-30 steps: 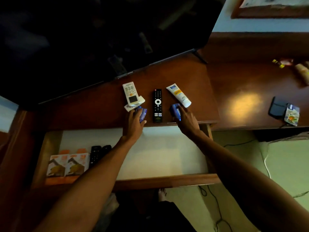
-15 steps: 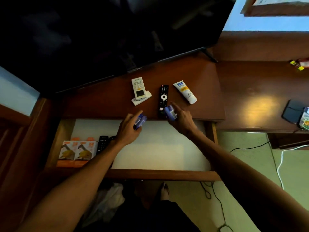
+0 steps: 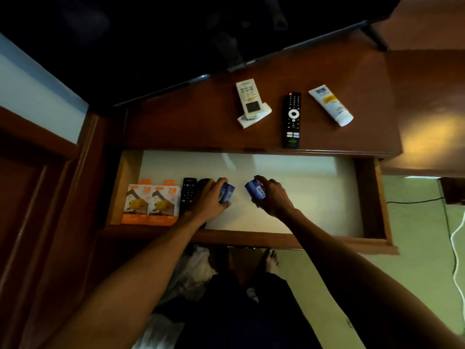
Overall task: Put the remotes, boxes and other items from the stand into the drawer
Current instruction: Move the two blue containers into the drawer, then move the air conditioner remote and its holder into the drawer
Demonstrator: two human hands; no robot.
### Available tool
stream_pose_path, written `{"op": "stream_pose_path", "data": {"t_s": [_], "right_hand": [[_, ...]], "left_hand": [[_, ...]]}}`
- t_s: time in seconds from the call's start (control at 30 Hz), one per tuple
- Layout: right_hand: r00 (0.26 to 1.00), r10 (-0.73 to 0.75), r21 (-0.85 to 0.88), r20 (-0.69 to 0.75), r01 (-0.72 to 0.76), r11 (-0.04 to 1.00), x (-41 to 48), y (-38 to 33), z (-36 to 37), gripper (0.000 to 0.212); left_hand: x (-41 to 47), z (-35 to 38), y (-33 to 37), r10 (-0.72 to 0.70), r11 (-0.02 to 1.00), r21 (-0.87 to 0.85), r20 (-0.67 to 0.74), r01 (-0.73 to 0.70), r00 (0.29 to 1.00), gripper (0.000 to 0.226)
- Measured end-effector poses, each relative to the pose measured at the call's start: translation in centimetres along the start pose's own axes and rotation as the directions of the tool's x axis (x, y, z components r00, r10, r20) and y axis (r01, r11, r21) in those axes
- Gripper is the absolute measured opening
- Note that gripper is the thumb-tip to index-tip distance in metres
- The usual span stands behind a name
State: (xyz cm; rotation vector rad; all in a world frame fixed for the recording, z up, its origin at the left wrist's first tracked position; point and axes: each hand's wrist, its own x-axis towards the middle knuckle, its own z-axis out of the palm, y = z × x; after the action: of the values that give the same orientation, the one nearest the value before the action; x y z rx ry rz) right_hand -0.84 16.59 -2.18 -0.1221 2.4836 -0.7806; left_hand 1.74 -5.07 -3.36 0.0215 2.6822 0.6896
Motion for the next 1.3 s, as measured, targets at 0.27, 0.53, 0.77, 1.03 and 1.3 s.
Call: {"op": "stream_pose_path", "data": {"t_s": [0.27, 0.53, 0.77, 1.03, 1.3], "right_hand": [[0.990, 0.137, -0.002, -0.015, -0.137, 0.991, 1.6, 0.9, 4.9, 0.072], [0.978, 0.199, 0.089, 0.065, -0.205, 0.975, 0.8, -0.1, 6.3, 0.071], [0.981, 0.151, 0.154, 0.123, -0.169, 0.973, 1.2, -1.6, 7.4, 0.062], [0.966, 0.152, 0.094, 0.207, -0.174, 0.980, 1.4, -2.4, 8.5, 0.054], [0.950, 0.158, -0.067, 0.268, -0.145, 0.987, 1.6, -3.0, 7.7, 0.049]], "left_hand": [[2.1, 3.4, -1.3, 0.076, 0.931, 0.354, 0.045, -0.087, 0.996, 0.077], [2.3, 0.4, -3.9, 0.175, 0.893, 0.396, 0.133, -0.215, 0.975, 0.071], [2.0, -0.3, -5.8, 0.235, 0.885, 0.352, 0.230, -0.306, 0.944, 0.062], [1.4, -0.5, -6.4, 0.224, 0.854, 0.392, 0.316, -0.342, 0.922, 0.057], [0.8, -0.9, -5.5, 0.184, 0.875, 0.377, 0.318, -0.303, 0.930, 0.055]]}}
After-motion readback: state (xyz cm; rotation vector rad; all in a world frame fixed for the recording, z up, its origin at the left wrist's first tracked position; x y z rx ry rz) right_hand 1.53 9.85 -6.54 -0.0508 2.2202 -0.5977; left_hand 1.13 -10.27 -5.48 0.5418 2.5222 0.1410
